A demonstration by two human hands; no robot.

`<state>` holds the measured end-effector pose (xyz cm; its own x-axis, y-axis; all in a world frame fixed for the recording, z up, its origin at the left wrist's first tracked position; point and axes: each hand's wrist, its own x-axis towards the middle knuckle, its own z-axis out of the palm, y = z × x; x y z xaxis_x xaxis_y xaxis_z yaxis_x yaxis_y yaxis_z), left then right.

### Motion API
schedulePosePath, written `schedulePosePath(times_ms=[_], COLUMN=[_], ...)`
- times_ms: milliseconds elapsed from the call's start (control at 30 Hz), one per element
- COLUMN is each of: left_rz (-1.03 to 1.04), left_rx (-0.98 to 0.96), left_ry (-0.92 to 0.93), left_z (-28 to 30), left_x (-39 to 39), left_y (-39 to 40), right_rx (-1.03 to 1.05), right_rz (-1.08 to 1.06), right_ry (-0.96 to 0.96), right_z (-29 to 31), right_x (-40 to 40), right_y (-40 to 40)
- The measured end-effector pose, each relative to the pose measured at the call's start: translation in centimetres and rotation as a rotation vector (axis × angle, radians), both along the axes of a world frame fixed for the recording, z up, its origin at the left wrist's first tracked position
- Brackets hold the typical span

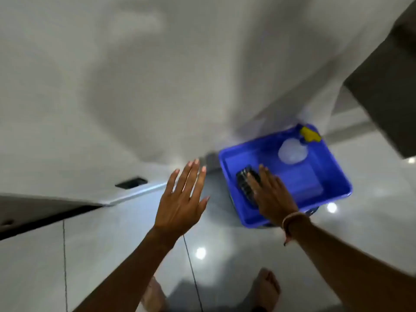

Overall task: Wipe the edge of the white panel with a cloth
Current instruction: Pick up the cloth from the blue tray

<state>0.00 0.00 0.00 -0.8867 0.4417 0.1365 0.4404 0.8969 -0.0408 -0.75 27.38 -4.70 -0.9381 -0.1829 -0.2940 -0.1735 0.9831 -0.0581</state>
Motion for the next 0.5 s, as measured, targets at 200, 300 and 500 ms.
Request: schedulePosePath(times_ms=[200,300,500], left_rz=[-0.038,-0.111,-0.33], left_rx=[-0.131,-0.206,-0.327], left_ry=[-0.103,-0.122,-0.103], left_z=[-8.7,-9.2,-10.3], left_x=[-1.7,-1.1,-3.5], left_y=[0.2,-1.5,-7.3], right_rx=[-0.016,0.022,-0.271], right_rz=[-0.001,-0.094,-0.434], right_ry=[-0.265,-0.207,-0.101], right_z=[-13.0,-14.8,-13.8], right_x=[-3.5,-2.5,-5.0], right_y=[0.5,-0.1,-0.3])
